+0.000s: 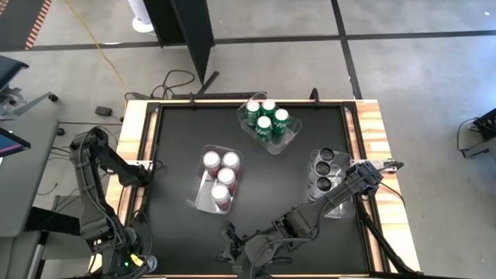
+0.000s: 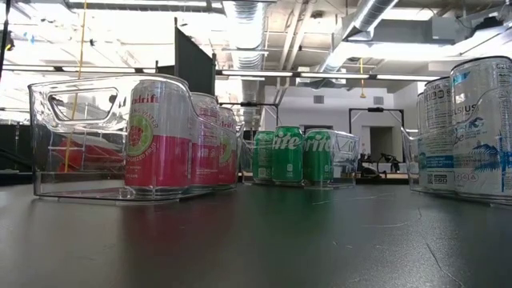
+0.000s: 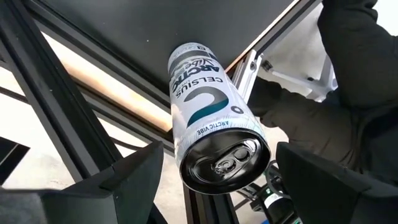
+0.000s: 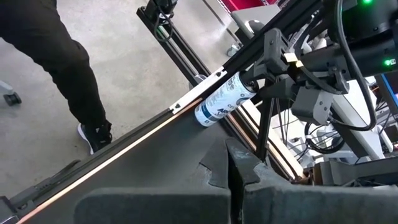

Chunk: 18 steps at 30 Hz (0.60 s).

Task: Sort soda cans
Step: Put the white blue soda can into the right transparent bin

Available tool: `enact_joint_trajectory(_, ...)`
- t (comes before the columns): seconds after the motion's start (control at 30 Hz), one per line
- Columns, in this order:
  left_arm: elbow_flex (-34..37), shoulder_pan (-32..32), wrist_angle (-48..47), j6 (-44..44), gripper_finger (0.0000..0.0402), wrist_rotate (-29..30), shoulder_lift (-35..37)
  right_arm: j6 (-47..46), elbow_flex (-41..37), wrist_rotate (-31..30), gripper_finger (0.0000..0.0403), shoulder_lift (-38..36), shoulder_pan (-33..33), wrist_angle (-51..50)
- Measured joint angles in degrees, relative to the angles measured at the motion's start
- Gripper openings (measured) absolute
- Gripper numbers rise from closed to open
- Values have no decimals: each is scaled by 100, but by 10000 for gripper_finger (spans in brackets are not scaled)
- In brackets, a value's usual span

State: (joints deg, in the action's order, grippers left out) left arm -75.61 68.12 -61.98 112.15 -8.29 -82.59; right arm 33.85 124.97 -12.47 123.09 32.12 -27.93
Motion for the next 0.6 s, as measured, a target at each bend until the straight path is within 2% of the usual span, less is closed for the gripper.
enact_joint_trajectory(0.6, 0, 4, 15, -1078, 307, -49, 0, -167, 0, 2, 3, 0, -77, -41)
